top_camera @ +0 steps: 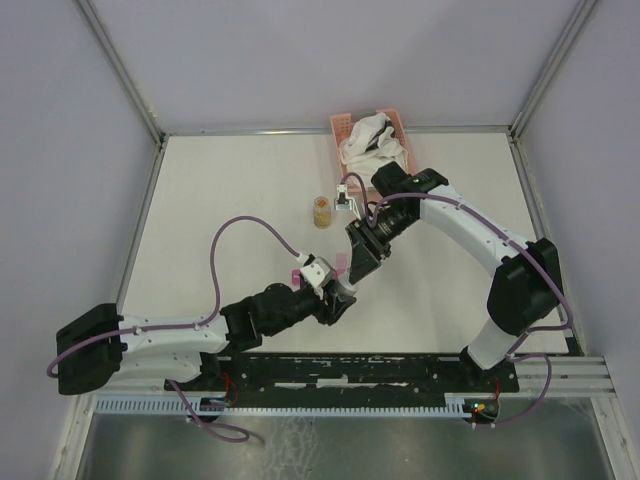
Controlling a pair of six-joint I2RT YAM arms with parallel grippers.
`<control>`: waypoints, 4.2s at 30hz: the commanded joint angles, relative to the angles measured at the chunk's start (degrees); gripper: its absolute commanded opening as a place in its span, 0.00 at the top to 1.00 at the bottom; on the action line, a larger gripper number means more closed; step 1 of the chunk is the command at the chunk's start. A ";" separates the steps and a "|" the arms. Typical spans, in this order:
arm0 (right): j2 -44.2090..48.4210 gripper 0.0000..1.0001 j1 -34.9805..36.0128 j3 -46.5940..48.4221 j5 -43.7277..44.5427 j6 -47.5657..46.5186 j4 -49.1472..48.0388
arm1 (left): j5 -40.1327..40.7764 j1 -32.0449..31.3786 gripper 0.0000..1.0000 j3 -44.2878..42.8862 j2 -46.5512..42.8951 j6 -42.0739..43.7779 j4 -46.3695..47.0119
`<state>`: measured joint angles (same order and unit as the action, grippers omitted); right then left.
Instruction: Sort the pills into containers
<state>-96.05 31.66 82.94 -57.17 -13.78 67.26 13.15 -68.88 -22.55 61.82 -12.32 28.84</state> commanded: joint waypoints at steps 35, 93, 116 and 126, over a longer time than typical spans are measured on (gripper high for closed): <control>25.22 0.97 0.55 -15.69 1.04 -80.47 12.92 | -31.89 5.42 0.97 -4.07 7.64 -4.24 7.02; 5.89 0.27 -1.21 -4.16 -1.14 6.90 -9.68 | -7.13 5.25 0.97 -0.17 0.31 2.13 7.90; 6.47 0.74 -2.33 -3.64 -6.76 -3.32 -6.51 | -9.91 5.18 0.97 1.02 -1.73 0.44 9.06; 11.93 0.71 -1.80 -8.62 -14.81 -48.50 3.14 | -19.74 5.37 0.97 1.81 -2.19 -2.31 10.84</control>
<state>-87.22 29.63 74.08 -64.38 -32.47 60.80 -2.13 -63.61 -20.71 60.90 -12.12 35.57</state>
